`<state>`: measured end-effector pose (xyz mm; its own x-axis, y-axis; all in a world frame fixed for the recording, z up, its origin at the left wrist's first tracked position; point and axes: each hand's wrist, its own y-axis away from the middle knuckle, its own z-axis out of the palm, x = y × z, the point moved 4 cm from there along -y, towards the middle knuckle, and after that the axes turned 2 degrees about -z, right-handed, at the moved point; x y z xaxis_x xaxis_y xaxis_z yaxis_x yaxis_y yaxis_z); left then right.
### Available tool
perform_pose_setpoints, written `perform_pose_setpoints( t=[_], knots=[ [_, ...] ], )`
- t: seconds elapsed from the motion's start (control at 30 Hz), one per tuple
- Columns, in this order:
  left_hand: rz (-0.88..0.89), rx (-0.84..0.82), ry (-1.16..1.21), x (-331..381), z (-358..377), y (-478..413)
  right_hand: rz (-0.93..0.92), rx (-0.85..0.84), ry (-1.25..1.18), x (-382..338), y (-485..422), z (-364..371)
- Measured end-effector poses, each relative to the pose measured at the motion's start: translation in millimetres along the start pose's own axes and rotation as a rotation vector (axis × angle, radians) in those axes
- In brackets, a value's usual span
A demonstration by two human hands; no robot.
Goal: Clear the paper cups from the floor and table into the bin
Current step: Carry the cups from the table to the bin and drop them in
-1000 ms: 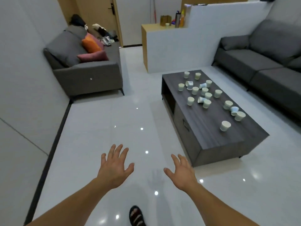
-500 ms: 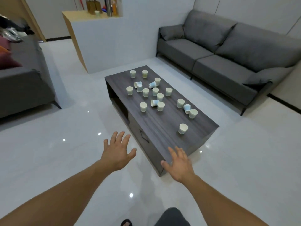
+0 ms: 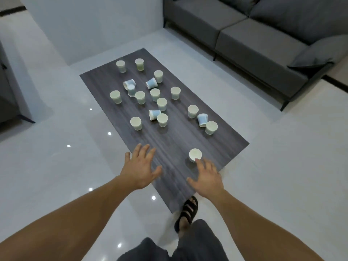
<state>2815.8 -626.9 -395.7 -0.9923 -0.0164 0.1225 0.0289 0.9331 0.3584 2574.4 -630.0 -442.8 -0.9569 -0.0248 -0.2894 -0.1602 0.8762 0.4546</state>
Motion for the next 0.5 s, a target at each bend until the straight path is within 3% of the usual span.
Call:
perform_pose_setpoints(
  t=[0.2, 0.5],
  knots=[
    [0.012, -0.071, -0.005, 33, 23, -82, 0.014, -0.068, 0.066, 45, -93, 1],
    [0.098, -0.198, 0.061, 33, 115, -169, 0.018, -0.173, 0.093, 65, -202, 82]
  ],
)
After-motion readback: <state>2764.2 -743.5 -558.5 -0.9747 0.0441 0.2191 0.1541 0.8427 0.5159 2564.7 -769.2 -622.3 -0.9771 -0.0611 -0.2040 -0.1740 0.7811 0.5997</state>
